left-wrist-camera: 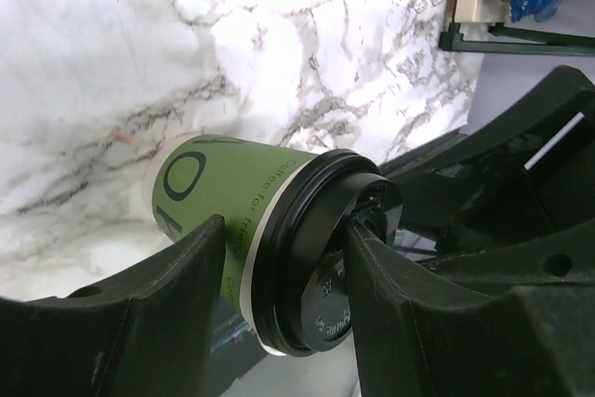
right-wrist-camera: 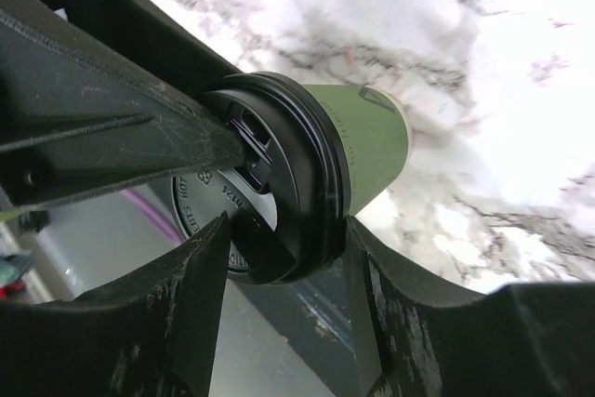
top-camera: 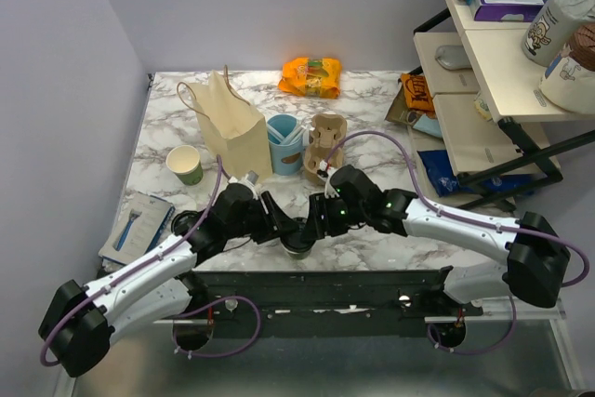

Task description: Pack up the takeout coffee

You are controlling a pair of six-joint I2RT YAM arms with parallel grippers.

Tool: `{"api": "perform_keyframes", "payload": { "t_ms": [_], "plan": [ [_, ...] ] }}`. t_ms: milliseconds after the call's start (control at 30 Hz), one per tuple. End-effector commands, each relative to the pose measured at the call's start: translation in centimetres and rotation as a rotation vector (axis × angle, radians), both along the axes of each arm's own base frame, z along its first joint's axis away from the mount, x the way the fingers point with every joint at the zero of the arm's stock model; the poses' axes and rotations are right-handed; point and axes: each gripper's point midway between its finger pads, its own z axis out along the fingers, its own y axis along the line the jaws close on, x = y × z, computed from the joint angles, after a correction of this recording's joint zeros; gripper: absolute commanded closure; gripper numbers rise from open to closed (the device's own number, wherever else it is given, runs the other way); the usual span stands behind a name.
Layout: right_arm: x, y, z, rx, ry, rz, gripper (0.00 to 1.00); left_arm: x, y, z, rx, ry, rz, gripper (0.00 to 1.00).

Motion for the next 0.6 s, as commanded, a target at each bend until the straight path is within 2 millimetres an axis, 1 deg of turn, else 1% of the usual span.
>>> {"api": "perform_keyframes", "payload": {
  "t_ms": [0,167,200,300,400,433,467,500,533,567],
  "plan": [
    [1.5,0.0,-0.4,-0.056,-0.077,-0.026,0.41,1.5,-1.3,1.8,-0.011,-0.067,-0.013,0.41],
    [1.9,-0.7,-0.6,-0.075,-0.081,-0.064,0.38,2.5,-1.2,2.3,0.025,-0.115,-0.013,0.34],
    [2.1,-0.8,-0.7,-0.077,-0.076,-0.071,0.37,2.7,-1.3,1.9,0.044,-0.114,-0.015,0.32],
    [2.7,-1.2,-1.1,-0.103,-0.088,-0.106,0.34,3.4,-1.5,1.8,0.069,-0.121,-0.016,0.23],
    [3.0,-1.5,-1.2,-0.114,-0.089,-0.126,0.33,3.6,-1.9,2.8,0.066,-0.137,-0.034,0.17],
    [3.1,-1.5,-1.2,-0.113,-0.089,-0.129,0.33,3.6,-1.8,3.1,0.068,-0.142,-0.035,0.14],
    [3.1,-1.6,-1.2,-0.114,-0.090,-0.131,0.33,3.5,-1.3,2.9,0.095,-0.134,-0.024,0.11],
    [3.1,-1.6,-1.3,-0.117,-0.091,-0.135,0.31,3.4,-0.9,3.2,0.105,-0.141,-0.018,0.05],
    [3.1,-1.7,-1.3,-0.117,-0.090,-0.139,0.31,3.4,-0.5,3.2,0.120,-0.141,-0.010,0.01],
    [3.1,-1.7,-1.3,-0.117,-0.090,-0.141,0.30,2.9,0.2,2.5,0.149,-0.119,-0.004,0.01]
  ]
}}
